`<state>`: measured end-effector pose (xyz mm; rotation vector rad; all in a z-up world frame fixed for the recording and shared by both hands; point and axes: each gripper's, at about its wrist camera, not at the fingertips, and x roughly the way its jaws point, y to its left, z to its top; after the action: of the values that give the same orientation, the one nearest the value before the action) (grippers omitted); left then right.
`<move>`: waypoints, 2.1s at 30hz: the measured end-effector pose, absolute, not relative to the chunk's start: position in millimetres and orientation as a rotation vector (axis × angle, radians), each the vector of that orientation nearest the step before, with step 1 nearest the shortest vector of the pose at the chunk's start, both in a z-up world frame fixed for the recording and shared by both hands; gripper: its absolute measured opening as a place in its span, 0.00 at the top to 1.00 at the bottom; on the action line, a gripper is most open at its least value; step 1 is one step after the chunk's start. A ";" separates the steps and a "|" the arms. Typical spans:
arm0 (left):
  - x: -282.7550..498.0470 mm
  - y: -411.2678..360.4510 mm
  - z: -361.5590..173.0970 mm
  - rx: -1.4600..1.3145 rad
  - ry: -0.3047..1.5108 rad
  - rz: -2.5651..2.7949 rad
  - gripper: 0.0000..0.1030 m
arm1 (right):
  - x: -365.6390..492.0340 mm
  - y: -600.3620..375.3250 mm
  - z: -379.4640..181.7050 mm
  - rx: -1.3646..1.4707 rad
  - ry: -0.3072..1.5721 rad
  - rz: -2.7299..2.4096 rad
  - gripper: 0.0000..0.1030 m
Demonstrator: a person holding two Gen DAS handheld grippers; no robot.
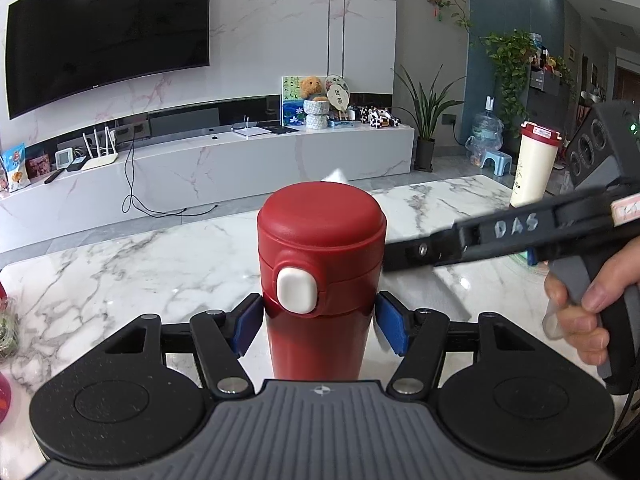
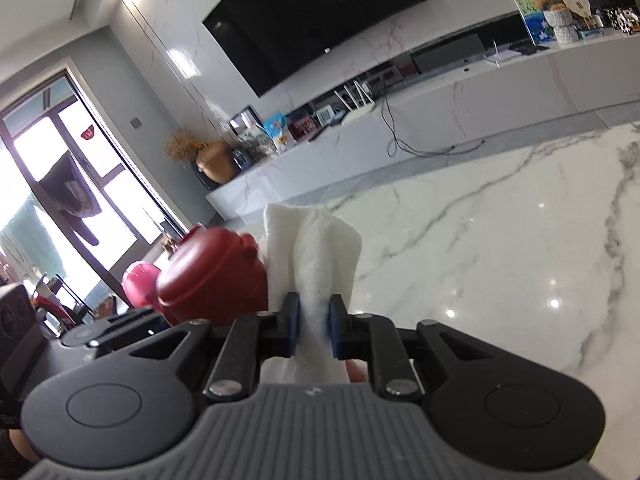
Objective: Clean container
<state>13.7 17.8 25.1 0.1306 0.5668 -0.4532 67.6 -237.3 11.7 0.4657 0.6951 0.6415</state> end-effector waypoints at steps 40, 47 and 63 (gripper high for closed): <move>-4.6 -4.2 15.1 -0.129 0.532 -0.127 0.37 | 84.5 -211.7 -43.4 0.346 0.931 0.527 0.82; -2.5 -1.3 13.6 -0.134 0.530 -0.121 0.42 | 82.4 -210.2 -41.9 0.346 0.931 0.526 0.82; 11.0 24.7 15.8 -0.068 0.582 -0.339 0.42 | 78.2 -217.6 -16.3 0.422 0.845 0.595 0.82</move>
<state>11.0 24.8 15.8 -0.0676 0.5818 -0.3390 78.2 -217.6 -16.3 0.4217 0.8448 0.5945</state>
